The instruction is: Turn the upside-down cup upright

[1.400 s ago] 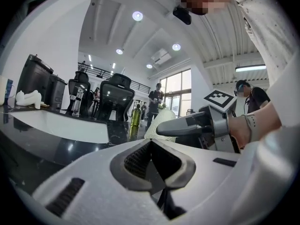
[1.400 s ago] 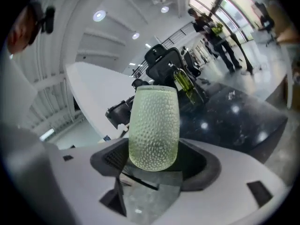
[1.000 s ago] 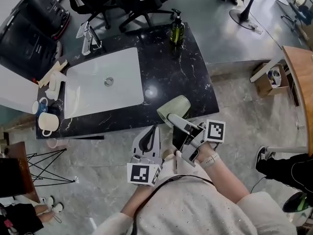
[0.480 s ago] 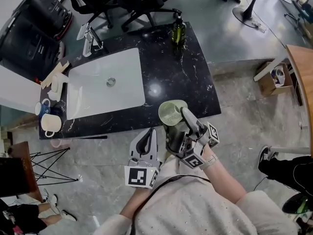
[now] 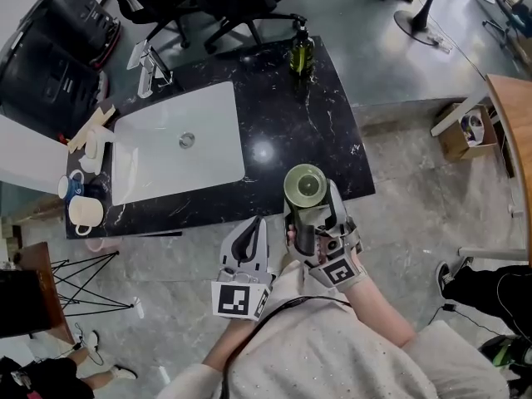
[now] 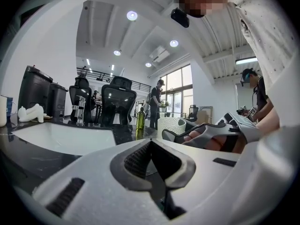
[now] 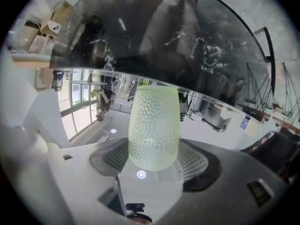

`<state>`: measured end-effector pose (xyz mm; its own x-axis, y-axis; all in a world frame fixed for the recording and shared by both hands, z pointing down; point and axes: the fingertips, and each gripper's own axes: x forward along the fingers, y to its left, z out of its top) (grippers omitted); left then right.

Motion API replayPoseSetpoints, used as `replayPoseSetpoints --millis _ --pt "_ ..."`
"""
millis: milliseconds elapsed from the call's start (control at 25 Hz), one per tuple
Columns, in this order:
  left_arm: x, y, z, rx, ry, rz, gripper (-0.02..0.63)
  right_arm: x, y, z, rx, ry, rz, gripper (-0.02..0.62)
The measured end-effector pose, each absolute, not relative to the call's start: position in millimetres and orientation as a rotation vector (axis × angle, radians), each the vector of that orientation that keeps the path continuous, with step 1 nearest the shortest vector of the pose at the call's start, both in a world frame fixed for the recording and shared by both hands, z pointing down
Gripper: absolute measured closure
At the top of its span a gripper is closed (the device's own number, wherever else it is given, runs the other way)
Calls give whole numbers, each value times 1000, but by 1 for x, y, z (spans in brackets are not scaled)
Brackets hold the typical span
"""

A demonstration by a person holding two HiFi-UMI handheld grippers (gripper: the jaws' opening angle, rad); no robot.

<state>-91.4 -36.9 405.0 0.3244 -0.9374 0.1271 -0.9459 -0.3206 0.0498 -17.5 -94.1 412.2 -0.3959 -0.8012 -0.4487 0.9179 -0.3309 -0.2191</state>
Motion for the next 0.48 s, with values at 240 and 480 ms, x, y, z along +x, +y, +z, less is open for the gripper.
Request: replayPoseSetpoints --millis 240,480 --pt "-93 -41 401 2466 -1757 128 601 -9 -98 411 355 484 -1857 267" --pt "-96 -43 396 2465 -1761 146 601 -1 -105 416 357 436 -1814 267"
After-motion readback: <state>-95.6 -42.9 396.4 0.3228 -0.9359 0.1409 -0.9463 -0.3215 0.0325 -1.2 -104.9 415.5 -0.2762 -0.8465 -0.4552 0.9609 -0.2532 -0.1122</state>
